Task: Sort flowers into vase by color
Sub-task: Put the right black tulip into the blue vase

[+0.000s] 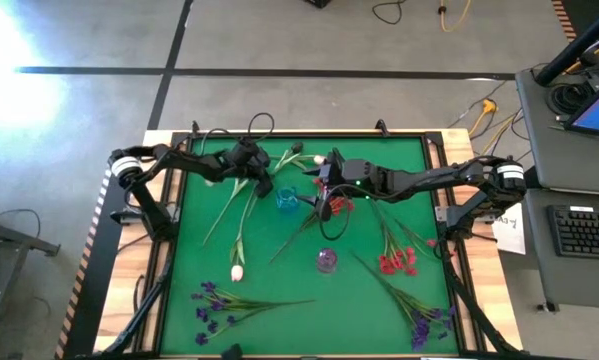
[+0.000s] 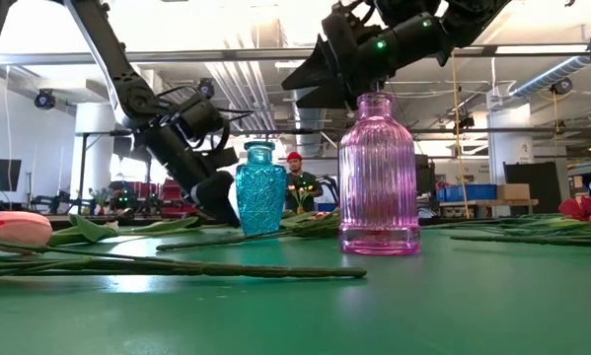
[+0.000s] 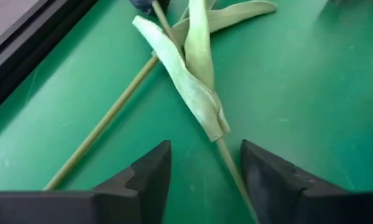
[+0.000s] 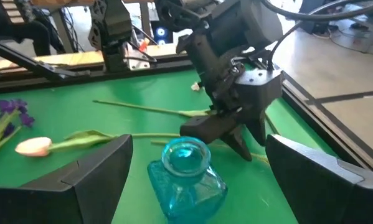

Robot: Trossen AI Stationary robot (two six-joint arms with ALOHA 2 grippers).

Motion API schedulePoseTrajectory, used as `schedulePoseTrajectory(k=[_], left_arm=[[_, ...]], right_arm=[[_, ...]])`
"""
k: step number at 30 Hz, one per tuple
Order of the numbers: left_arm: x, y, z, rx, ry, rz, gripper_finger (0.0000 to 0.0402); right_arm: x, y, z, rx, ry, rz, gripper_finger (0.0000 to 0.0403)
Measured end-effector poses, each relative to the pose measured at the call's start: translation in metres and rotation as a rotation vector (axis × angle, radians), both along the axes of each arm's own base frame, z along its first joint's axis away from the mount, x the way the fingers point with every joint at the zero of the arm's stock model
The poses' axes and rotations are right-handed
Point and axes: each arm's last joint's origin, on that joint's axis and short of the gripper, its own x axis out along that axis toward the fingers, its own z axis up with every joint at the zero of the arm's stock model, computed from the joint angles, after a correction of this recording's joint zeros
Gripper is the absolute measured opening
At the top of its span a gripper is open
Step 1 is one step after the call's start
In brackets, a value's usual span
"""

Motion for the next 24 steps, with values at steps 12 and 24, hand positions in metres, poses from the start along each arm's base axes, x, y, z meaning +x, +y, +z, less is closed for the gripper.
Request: schedulePoseTrajectory(k=[12, 24], left_arm=[[-0.003, -0.002, -0.003, -0.040, 0.044, 0.028, 0.0005], [-0.005, -0.003, 0.016, -0.031, -0.023, 0.058, 0.0000]], right_arm=[[0.000, 0.000, 0.000, -0.004, -0.001, -0.012, 0.0359], [0.000, 0.000, 0.000, -0.003, 0.005, -0.012, 0.0359]])
